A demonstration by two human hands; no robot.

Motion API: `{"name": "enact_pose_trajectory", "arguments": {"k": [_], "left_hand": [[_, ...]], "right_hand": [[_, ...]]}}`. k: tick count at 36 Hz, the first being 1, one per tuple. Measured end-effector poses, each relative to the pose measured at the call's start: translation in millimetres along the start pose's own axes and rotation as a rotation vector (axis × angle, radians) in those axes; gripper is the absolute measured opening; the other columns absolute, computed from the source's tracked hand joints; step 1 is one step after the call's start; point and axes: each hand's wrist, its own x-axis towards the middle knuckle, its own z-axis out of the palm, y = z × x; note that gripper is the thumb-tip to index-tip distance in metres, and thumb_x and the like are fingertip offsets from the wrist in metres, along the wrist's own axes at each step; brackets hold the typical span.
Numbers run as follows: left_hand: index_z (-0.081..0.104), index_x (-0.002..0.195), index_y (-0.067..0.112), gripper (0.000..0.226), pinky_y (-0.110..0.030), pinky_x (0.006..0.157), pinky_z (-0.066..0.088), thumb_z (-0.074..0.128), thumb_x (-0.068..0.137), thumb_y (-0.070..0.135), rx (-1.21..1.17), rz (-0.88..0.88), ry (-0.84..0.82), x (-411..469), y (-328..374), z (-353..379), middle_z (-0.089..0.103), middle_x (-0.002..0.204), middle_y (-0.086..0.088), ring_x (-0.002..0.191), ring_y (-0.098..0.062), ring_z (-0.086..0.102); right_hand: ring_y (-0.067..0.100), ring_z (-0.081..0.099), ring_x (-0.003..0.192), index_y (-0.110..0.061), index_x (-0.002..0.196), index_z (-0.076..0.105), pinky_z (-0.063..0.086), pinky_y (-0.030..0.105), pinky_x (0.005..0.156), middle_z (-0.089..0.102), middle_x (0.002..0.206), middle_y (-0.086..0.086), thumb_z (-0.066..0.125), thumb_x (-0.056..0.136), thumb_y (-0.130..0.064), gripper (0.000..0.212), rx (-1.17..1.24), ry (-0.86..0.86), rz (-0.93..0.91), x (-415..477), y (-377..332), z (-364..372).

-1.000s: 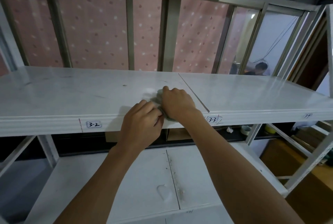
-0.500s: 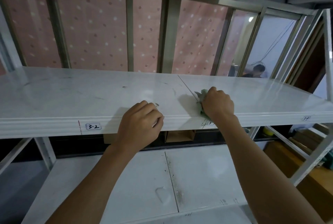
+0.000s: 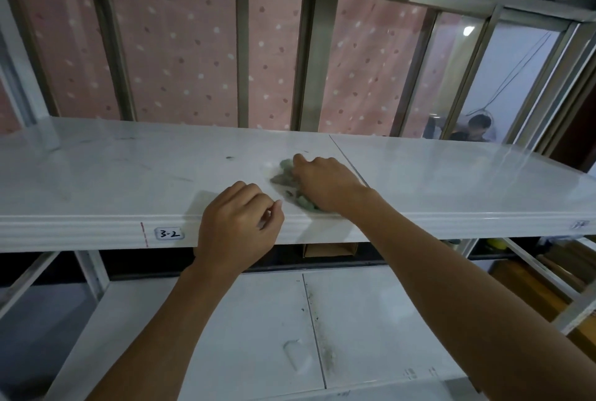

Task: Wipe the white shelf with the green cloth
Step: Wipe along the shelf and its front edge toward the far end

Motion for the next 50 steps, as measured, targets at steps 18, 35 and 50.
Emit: {"name": "enact_pose_trajectory", "arguments": {"k": [18,35,50], "left_hand": [[0.025,0.049,0.017,0.048,-0.026,0.049,0.018,0.056,0.083,0.003,-0.01,0.127,0.098,20,1,11,0.019,0.049,0.0,0.048,-0.019,0.017],[0.027,0.046,0.016,0.047,-0.024,0.046,0.019,0.054,0.083,0.002,-0.086,0.071,0.069,23,-1,10,0.018,0.05,0.0,0.045,-0.02,0.017],[0.019,0.057,0.02,0.046,-0.024,0.049,0.016,0.053,0.079,-0.001,-0.09,0.085,0.065,24,1,10,0.014,0.055,0.002,0.047,-0.021,0.015]], "right_hand": [[0.042,0.056,0.105,0.0,0.117,0.047,0.038,0.039,0.071,0.06,0.114,0.023,0.033,0.103,-0.024,0.032,0.033,0.008,0.452,6,79,23],[0.024,0.034,0.048,-0.014,0.093,0.031,0.025,0.034,0.048,0.038,0.058,0.001,0.045,0.096,-0.009,0.015,0.057,0.084,-0.218,19,7,10],[0.038,0.056,0.109,-0.001,0.124,0.049,0.045,0.04,0.079,0.058,0.12,0.02,0.032,0.104,-0.027,0.036,-0.05,-0.03,0.375,24,79,22]]}}
